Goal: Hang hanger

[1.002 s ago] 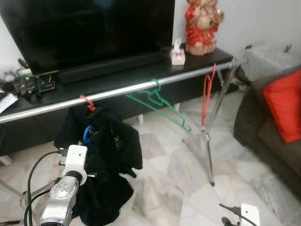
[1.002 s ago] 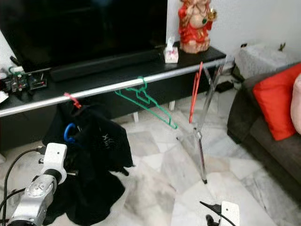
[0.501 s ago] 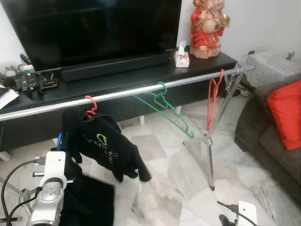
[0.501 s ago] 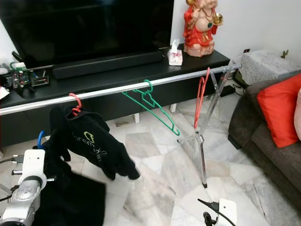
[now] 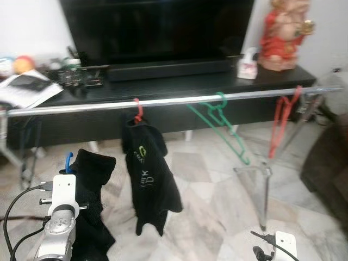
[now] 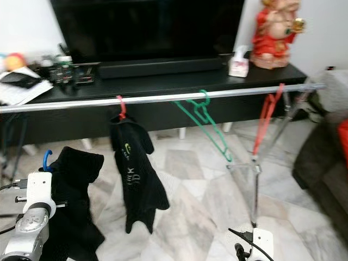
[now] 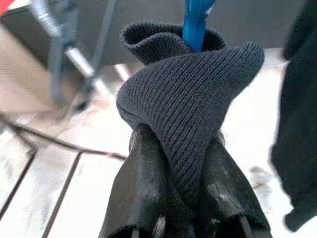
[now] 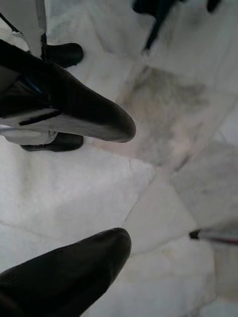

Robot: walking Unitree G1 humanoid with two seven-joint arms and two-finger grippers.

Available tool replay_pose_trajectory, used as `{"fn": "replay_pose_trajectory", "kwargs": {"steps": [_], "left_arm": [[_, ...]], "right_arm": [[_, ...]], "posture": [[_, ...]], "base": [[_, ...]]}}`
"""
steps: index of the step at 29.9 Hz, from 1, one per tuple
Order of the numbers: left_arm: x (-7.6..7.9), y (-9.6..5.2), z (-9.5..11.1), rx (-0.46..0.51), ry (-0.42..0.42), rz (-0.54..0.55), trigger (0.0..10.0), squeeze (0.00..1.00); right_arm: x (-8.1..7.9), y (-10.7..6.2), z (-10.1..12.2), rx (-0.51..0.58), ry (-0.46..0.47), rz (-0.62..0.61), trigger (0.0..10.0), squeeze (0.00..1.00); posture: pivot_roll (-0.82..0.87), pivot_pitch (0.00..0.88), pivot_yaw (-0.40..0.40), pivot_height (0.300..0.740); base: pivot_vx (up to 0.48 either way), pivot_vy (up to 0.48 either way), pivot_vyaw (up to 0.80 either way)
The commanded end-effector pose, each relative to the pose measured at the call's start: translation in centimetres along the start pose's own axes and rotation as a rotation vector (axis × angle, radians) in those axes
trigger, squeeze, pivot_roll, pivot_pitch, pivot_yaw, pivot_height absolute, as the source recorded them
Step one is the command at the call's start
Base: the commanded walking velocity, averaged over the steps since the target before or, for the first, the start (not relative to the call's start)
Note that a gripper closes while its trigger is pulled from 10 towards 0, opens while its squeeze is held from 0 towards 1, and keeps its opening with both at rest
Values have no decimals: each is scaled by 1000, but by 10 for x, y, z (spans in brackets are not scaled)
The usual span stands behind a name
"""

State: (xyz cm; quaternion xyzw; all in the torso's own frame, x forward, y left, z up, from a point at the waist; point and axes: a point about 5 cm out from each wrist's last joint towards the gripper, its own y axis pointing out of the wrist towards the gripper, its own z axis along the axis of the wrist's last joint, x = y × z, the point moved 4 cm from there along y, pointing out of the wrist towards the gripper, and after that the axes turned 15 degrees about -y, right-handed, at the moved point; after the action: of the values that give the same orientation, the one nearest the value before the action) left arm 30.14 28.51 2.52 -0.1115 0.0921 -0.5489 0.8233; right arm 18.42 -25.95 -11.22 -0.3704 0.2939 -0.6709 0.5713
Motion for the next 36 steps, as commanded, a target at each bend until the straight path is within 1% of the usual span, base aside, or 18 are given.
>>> {"fn": "replay_pose_trajectory", "kwargs": {"steps": [1,7,11,12,15,17,20,27,30,36], "left_arm": [[0,2,9,37,-18,1,10000,0],[8,2,11,45,-24,-42,10000,0],[16,1,12,46,-35,-93,10000,0],[20,1,12,47,-38,-117,10000,0],[30,-2,11,36,-45,-190,10000,0],[43,-5,9,25,-18,-284,10000,0],[45,-6,6,5,-23,-297,10000,0],[47,-5,6,1,-24,-312,10000,0],[49,-5,7,0,-12,-328,10000,0],[49,-5,7,2,-14,-335,10000,0]], "right_arm": [[2,0,0,-2,-11,-2,10000,0],[1,0,0,-5,-16,2,10000,0],[1,0,0,-1,-16,4,10000,0],[1,0,0,-1,0,6,10000,0],[1,0,-1,-4,2,3,10000,0],[1,0,-1,-4,11,3,10000,0],[1,0,-1,-1,13,5,10000,0],[1,0,-1,-4,6,4,10000,0],[1,0,-1,-5,4,3,10000,0],[1,0,-2,-5,3,6,10000,0]], "posture": [[-44,18,2,740],[-43,21,1,740],[-44,21,2,740],[-44,21,2,740],[-43,21,0,740],[-43,21,0,740],[-43,21,0,740],[-42,15,-1,740],[-39,7,-4,740],[-40,0,-3,740]], "base": [[0,0,800],[0,0,582],[0,0,548],[0,0,0],[0,0,0],[0,0,0],[0,0,0],[0,0,0],[0,0,0],[314,0,0]]}}
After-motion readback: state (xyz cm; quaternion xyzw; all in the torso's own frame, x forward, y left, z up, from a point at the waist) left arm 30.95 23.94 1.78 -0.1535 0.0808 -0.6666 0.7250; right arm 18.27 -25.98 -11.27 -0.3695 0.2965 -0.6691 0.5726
